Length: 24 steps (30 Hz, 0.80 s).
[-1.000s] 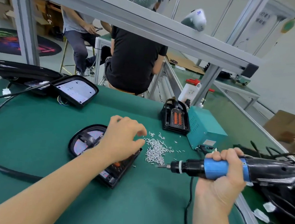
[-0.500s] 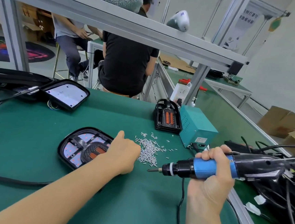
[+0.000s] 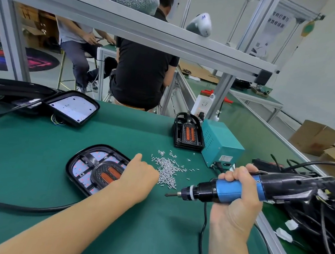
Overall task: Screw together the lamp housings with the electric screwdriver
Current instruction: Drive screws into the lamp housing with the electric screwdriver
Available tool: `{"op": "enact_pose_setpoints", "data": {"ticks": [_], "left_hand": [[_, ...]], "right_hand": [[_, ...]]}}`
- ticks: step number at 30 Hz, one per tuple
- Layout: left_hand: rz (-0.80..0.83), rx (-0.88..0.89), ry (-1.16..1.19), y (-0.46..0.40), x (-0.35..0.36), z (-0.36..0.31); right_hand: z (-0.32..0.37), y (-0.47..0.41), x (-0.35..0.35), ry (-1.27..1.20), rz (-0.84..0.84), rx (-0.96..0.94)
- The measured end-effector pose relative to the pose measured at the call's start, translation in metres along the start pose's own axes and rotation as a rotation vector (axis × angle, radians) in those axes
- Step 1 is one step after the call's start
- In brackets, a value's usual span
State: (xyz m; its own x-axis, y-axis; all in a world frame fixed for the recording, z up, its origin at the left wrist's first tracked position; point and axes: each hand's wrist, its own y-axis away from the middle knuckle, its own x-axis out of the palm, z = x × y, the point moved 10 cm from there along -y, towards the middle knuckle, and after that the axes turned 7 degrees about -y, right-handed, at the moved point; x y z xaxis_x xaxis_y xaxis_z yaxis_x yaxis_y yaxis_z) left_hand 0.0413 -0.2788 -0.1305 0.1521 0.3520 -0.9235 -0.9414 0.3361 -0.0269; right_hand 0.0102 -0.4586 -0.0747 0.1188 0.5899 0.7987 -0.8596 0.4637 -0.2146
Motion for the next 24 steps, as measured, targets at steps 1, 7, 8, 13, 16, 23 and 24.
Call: {"op": "enact_pose_setpoints", "data": {"ticks": [1,7,8,13,16,23,24], "left_hand": [[0.006,-0.002,0.004,-0.001,0.002,0.000],[0.044,-0.002,0.045,-0.004,0.010,-0.001],[0.049,-0.003,0.045,-0.004,0.010,-0.001],[0.010,0.036,0.032,-0.003,0.007,-0.002],[-0.024,0.072,0.024,-0.001,0.007,-0.003],[-0.012,0.059,0.089,0.002,0.018,0.000],[-0.014,0.057,0.098,0.002,0.018,0.000]], "right_hand": [[0.001,0.000,0.000,0.000,0.003,-0.004],[0.007,0.002,-0.001,0.025,0.026,-0.042],[0.007,0.003,0.000,0.025,0.027,-0.042],[0.007,0.004,0.001,0.020,0.034,-0.038],[0.004,0.006,0.001,0.023,0.040,-0.028],[-0.001,0.006,0.003,0.033,0.041,-0.010],[-0.001,0.007,0.003,0.035,0.040,-0.009]]}}
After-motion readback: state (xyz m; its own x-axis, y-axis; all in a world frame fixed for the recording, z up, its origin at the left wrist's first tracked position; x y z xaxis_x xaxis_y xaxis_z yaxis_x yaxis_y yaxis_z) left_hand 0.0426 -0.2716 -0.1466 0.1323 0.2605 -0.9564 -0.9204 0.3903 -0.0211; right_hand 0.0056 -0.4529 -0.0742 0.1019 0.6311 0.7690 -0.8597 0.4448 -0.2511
